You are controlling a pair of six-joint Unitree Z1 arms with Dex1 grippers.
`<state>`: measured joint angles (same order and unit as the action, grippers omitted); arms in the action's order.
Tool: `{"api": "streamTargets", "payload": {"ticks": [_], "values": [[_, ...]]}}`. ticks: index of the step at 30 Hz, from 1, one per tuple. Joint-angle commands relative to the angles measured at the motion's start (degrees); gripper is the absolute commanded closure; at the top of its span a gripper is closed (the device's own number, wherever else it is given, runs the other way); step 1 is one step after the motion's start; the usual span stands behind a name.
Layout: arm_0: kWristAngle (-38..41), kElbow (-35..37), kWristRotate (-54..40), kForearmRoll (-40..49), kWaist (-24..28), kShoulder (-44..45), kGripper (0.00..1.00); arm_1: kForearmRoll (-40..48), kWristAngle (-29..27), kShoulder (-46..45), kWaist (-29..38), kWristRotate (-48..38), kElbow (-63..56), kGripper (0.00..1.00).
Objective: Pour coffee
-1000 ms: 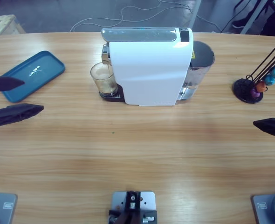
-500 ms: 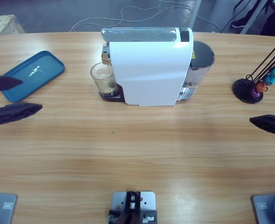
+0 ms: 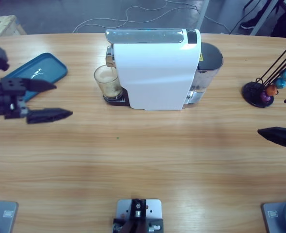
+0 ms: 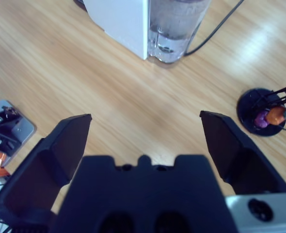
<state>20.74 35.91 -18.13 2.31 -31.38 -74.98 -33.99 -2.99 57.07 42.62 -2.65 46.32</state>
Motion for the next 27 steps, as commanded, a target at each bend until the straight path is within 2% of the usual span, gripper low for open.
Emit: {"api": "streamTargets", "payload": {"ticks": [1, 12, 27], "values": [[9.1, 0.3, -11.2, -6.8, 5.8, -9.9, 0.000, -4.3, 1.3, 0.5, -0.9, -0.6, 2.6, 0.000], [10.9, 0.7, -12.6, -20.2, 6.2, -18.4, 0.000, -3.6, 2.0, 5.6, -0.9, -0.6, 3.3, 0.000], [11.6, 5.8, -12.6, -23.1, 5.9, -27.9, 0.000, -7.3, 2.7, 4.7, -0.9, -0.6, 4.8, 0.000]]}}
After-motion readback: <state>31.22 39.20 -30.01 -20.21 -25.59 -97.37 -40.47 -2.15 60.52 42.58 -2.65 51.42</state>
